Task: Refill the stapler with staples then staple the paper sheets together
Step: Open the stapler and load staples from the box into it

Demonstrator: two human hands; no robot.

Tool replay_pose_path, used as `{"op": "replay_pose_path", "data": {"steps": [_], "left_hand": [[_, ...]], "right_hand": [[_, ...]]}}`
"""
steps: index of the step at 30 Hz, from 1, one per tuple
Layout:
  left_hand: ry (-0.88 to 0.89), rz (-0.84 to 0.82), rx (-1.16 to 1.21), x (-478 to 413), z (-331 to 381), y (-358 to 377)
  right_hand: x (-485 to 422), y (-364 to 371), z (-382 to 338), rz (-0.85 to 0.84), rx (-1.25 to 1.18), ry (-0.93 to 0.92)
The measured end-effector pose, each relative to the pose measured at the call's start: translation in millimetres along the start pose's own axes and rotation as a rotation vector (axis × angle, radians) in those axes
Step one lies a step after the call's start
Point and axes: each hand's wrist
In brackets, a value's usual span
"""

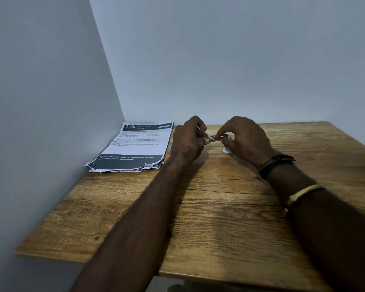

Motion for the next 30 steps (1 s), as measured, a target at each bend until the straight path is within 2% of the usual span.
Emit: {"op": "replay_pose_path", "data": {"steps": [14,22,30], "left_hand": [[0.017,0.000,0.048,1.5,-2.7,0.2],[0.047,-0.029,0.045,1.2,-4.0,0.5],[0.088,-0.123,-0.138,0.0,-0.9,5.4]], "right_hand": [[1.0,1.1,6.4,0.003,-0.094,0.059],[-0.9,3.7,10.8,-0.048,-0.269,0.053],[-1.6,4.8,10.0,-0.040,-0.268,0.047]]}}
Point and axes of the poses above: each hand's wrist, its own x-axis away from the middle knuckle, its own y-axis out of the palm, z = x × y, and after that the axes turned 15 degrees about -z, right-handed
